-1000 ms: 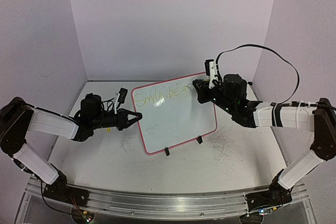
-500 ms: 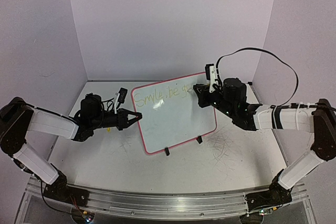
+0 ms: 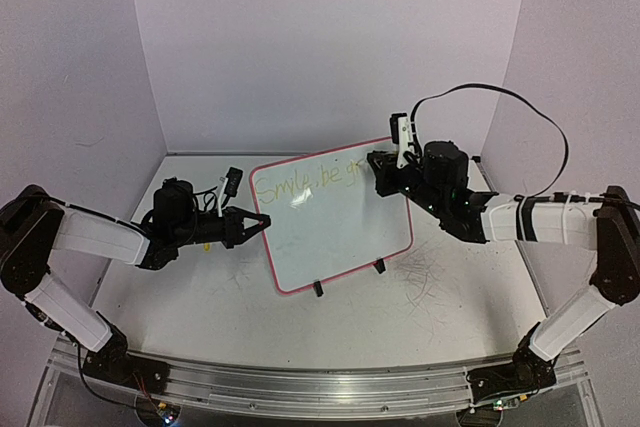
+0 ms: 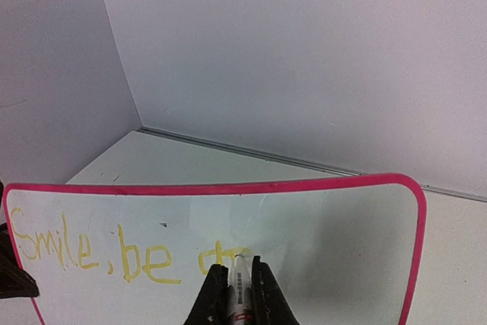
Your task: Write a sentence on the whiteboard
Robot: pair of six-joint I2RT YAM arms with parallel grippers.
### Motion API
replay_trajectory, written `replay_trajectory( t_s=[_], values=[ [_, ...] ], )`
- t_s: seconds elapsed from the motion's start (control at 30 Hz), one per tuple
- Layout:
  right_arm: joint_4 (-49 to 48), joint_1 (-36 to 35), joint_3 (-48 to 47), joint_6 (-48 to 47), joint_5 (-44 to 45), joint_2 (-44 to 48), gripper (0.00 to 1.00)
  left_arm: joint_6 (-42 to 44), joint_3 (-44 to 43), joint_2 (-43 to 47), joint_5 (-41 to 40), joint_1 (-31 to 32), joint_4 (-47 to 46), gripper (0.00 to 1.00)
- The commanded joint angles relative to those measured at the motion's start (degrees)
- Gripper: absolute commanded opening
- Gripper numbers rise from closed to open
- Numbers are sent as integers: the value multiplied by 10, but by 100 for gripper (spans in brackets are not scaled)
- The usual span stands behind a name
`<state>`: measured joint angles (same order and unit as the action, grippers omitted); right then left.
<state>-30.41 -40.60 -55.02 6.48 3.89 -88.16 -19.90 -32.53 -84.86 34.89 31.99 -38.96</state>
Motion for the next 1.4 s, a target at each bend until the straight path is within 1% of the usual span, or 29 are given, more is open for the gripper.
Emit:
replay_trajectory(
  t_s=[0.0,0.23,0.33,0.43,0.53,0.7,0.9,1.37],
  values=[
    [-10,0,-27,-8,27,-13,0,47,7,15,-24,-4,3,0],
    [-6,0,-19,0,50,-4,0,47,11,16,-26,-4,4,0],
    [-6,-1,-14,-2,24,7,0,47,12,17,-28,-4,4,0],
    [-29,0,20,4,-15,49,0,47,14,22,-33,-4,3,0],
    [-33,4,47,9,-18,73,0,47,16,24,-36,-4,3,0],
    [-25,11,33,7,-28,53,0,45,12,16,-31,-4,4,0],
    [-25,11,17,0,-6,27,0,43,12,18,-35,-4,3,0],
    [-37,11,9,2,23,19,0,43,12,20,-30,-4,5,0]
  ],
)
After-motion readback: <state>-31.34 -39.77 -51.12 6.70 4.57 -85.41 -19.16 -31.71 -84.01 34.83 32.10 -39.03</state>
